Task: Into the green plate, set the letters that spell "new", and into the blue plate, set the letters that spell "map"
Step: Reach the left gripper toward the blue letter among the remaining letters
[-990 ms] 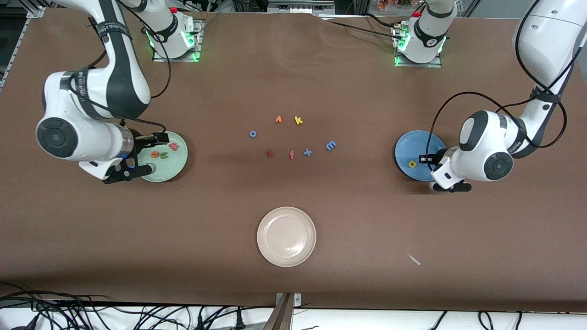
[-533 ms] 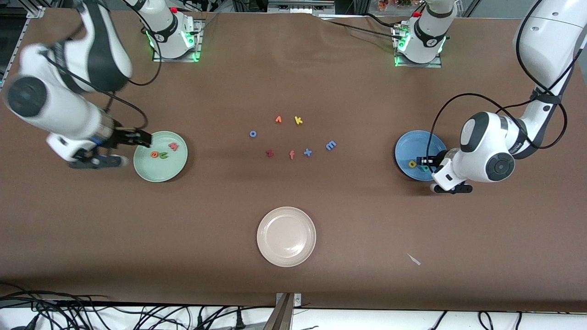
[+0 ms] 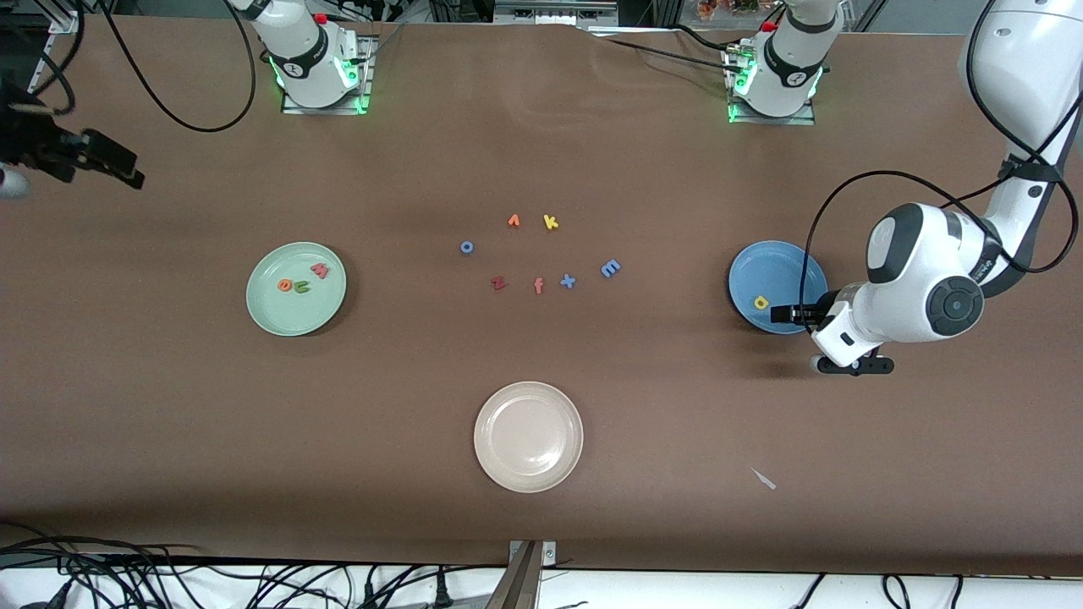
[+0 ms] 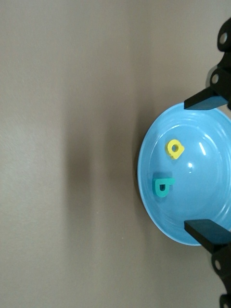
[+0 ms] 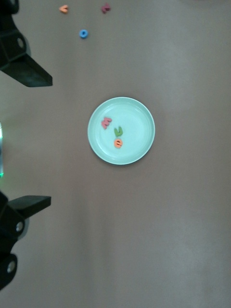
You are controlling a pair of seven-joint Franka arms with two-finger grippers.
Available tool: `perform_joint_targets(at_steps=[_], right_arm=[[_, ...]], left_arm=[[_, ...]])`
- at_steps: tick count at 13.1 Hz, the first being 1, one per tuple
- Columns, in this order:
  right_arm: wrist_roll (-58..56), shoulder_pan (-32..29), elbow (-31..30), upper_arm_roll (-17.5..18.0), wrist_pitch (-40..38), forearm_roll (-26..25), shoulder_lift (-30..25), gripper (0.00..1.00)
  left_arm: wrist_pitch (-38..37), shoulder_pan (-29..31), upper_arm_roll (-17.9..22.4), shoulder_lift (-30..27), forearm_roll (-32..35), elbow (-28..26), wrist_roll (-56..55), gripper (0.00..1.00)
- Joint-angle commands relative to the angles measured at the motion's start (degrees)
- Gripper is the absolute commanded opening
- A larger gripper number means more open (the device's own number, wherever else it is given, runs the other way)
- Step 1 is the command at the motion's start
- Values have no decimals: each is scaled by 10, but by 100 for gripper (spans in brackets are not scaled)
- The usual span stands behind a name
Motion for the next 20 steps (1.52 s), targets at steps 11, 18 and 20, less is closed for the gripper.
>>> perform_joint_targets(at_steps=[11,18,20], right_arm=[[-16,12,46,1,-1,-23,52,100],[-16,12,42,3,7,-8,51,100],[-19,10,39,-2,9,-2,52,100]], left_arm=[[-48,-25,-67,-11,6,22,-92,100],[-40,-114,-67,1,6,22,-253,100],[-27,-130,-67,3,6,22,-286,100]])
